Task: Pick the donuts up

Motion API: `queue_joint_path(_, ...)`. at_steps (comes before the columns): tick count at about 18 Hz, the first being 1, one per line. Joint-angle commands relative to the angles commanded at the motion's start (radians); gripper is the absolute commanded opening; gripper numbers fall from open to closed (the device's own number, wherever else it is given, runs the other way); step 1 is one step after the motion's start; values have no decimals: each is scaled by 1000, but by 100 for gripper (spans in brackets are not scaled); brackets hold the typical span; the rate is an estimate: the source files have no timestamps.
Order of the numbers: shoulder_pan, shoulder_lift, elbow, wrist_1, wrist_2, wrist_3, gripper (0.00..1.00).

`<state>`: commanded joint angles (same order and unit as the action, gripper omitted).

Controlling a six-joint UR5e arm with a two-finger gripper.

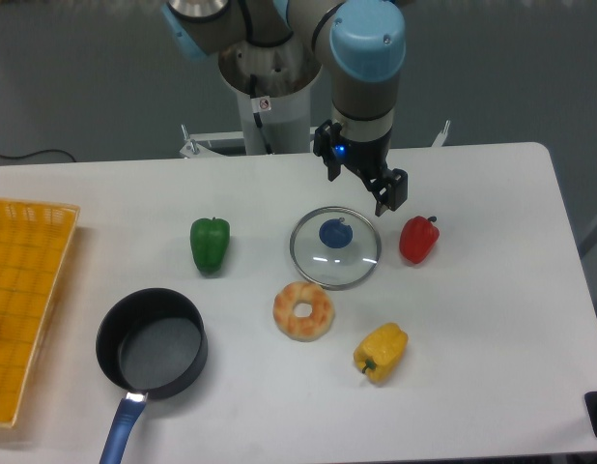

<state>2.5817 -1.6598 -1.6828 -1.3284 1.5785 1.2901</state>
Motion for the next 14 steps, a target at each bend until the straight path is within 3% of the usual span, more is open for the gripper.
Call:
queue_joint_path(7,3,-11,-17,5,-11,-2,100)
queue_joint_path(10,-5,-14,-37,54,11,-17,100)
queue_joint_path(14,-23,-44,-37,64,9,-100,100)
